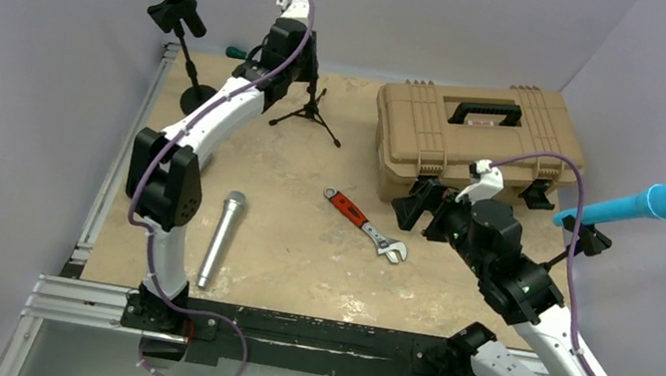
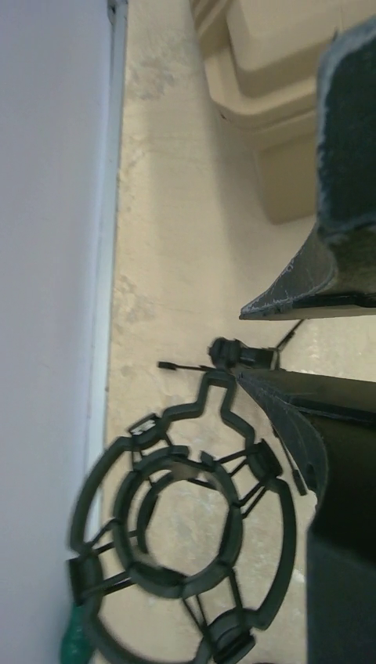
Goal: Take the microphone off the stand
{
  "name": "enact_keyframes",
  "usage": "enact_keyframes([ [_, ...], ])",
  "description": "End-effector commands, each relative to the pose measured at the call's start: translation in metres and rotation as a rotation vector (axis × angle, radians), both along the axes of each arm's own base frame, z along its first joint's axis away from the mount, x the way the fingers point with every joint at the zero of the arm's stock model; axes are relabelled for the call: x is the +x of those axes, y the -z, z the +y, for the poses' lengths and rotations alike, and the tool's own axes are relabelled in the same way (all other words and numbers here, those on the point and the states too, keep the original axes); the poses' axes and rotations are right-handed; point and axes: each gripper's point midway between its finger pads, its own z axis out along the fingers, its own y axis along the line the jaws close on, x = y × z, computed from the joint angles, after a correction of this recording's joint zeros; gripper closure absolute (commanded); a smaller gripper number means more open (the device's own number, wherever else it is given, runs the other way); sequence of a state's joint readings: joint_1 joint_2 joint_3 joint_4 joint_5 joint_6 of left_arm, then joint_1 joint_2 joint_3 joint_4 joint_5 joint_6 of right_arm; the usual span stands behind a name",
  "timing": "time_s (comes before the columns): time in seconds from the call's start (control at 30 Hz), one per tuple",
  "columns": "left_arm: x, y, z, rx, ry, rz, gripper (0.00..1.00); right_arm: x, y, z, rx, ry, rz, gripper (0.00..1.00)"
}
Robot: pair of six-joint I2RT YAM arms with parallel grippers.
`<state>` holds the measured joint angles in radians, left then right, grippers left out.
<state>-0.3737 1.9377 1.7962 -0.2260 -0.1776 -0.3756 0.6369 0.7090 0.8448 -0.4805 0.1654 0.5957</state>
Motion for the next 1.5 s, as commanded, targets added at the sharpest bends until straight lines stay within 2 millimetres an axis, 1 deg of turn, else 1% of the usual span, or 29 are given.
enact_keyframes([
  [0.0, -0.007, 0.010, 0.003, 0.005, -0.010, 0.001, 0.72, 0.003, -0.017, 0.003, 0.028, 0.001, -0.029, 0.01],
  [0.07, -0.009, 0.014, 0.001, 0.006, 0.005, 0.017, 0.72, 0.003, -0.017, 0.004, 0.029, -0.003, -0.026, 0.01],
  [0.1, -0.010, 0.013, 0.001, 0.005, 0.012, 0.019, 0.70, 0.004, -0.017, 0.005, 0.027, -0.004, -0.026, 0.01],
  [0.17, -0.016, 0.001, -0.001, -0.005, 0.030, 0.012, 0.65, 0.004, -0.016, 0.005, 0.023, -0.005, -0.024, 0.01],
  [0.2, -0.019, -0.005, -0.002, -0.012, 0.041, 0.007, 0.61, 0.005, -0.015, 0.006, 0.020, -0.006, -0.022, 0.01],
  [0.3, -0.033, -0.031, -0.003, -0.046, 0.073, -0.014, 0.41, 0.005, -0.013, 0.008, 0.024, -0.014, -0.019, 0.01],
  [0.37, -0.044, -0.048, -0.002, -0.082, 0.091, -0.029, 0.34, 0.005, -0.011, 0.011, 0.031, -0.022, -0.018, 0.01],
  [0.43, -0.055, -0.058, 0.000, -0.132, 0.109, -0.029, 0.30, 0.006, -0.010, 0.012, 0.034, -0.026, -0.018, 0.01],
  [0.5, -0.067, -0.065, 0.005, -0.193, 0.122, -0.020, 0.29, 0.006, -0.009, 0.013, 0.036, -0.027, -0.018, 0.01],
  [0.57, -0.079, -0.061, 0.014, -0.253, 0.114, 0.011, 0.28, 0.006, -0.007, 0.013, 0.036, -0.028, -0.020, 0.01],
  [0.77, -0.110, -0.051, 0.058, -0.414, 0.057, 0.085, 0.27, 0.005, -0.010, 0.011, 0.036, -0.031, -0.041, 0.01],
  [0.87, -0.128, -0.061, 0.081, -0.434, 0.035, 0.054, 0.27, 0.005, -0.013, 0.012, 0.037, -0.041, -0.052, 0.01],
  [1.0, -0.143, -0.077, 0.115, -0.395, -0.041, -0.015, 0.25, 0.008, -0.014, 0.014, 0.026, -0.046, -0.061, 0.01],
  [1.07, -0.146, -0.085, 0.133, -0.387, -0.083, -0.038, 0.24, 0.009, -0.012, 0.014, 0.018, -0.047, -0.059, 0.01],
  [1.1, -0.147, -0.089, 0.139, -0.385, -0.096, -0.048, 0.24, 0.009, -0.010, 0.015, 0.016, -0.050, -0.058, 0.01],
  [1.17, -0.147, -0.098, 0.170, -0.382, -0.177, -0.082, 0.21, 0.010, -0.007, 0.016, 0.012, -0.051, -0.052, 0.01],
  [1.27, -0.146, -0.112, 0.208, -0.381, -0.285, -0.129, 0.16, 0.010, -0.006, 0.016, 0.012, -0.051, -0.052, 0.01],
  [1.33, -0.143, -0.124, 0.228, -0.373, -0.336, -0.183, 0.16, 0.010, -0.009, 0.012, 0.008, -0.039, -0.059, 0.01],
  [1.47, -0.136, -0.145, 0.271, -0.288, -0.489, -0.281, 0.12, 0.010, -0.014, 0.007, 0.000, -0.019, -0.069, 0.01],
])
